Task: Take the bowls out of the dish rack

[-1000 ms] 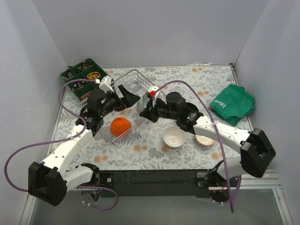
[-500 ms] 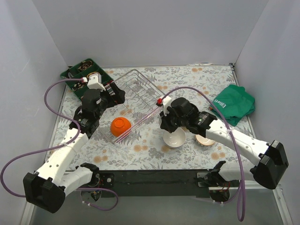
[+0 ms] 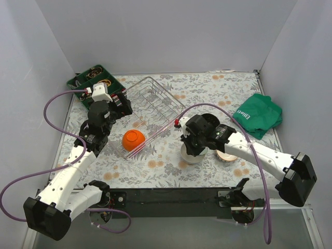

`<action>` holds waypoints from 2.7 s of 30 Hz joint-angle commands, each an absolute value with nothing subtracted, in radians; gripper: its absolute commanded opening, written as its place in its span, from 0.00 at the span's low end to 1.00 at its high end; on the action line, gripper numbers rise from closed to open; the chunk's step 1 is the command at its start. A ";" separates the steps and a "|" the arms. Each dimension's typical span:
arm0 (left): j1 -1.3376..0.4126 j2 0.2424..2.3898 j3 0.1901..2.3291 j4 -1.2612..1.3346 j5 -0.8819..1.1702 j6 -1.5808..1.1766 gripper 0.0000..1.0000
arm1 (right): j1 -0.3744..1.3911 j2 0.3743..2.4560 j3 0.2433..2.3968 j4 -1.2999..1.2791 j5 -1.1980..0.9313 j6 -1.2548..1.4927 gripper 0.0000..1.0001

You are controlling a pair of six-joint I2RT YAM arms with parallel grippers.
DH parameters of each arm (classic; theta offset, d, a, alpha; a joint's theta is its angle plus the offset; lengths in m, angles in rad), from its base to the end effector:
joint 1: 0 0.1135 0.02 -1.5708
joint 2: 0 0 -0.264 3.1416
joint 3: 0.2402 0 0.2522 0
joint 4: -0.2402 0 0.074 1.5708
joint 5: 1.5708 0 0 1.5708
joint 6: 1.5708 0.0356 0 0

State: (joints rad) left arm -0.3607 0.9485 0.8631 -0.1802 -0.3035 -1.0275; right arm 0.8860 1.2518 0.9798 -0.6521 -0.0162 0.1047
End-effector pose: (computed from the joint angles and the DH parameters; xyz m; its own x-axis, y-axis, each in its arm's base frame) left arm 0.2091 -0.0675 0.3386 -0.1843 -0.8035 -0.5660 -0.1756 0.5935 -0.7854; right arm 0.1610 0.1981 0.2687 -0.5836 -0.5495 -0.5979 -0.7236 0.6861 0.0758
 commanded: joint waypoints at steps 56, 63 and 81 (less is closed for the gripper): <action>-0.354 0.954 0.853 -0.186 -0.327 -0.985 0.98 | 1.094 1.439 1.105 -0.824 0.156 0.195 0.09; -0.354 0.966 0.853 -0.186 -0.321 -0.983 0.98 | 1.094 1.453 1.062 -0.781 0.186 0.195 0.06; -0.397 1.112 0.905 -0.483 -0.111 -1.144 0.98 | 1.094 1.189 0.960 -0.560 0.328 0.172 0.64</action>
State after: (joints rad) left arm -0.3698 1.1011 0.8627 -0.3565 -0.1837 -1.0821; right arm 1.0889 1.2987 1.0016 -0.6777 0.2451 0.1810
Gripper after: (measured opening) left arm 0.983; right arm 0.600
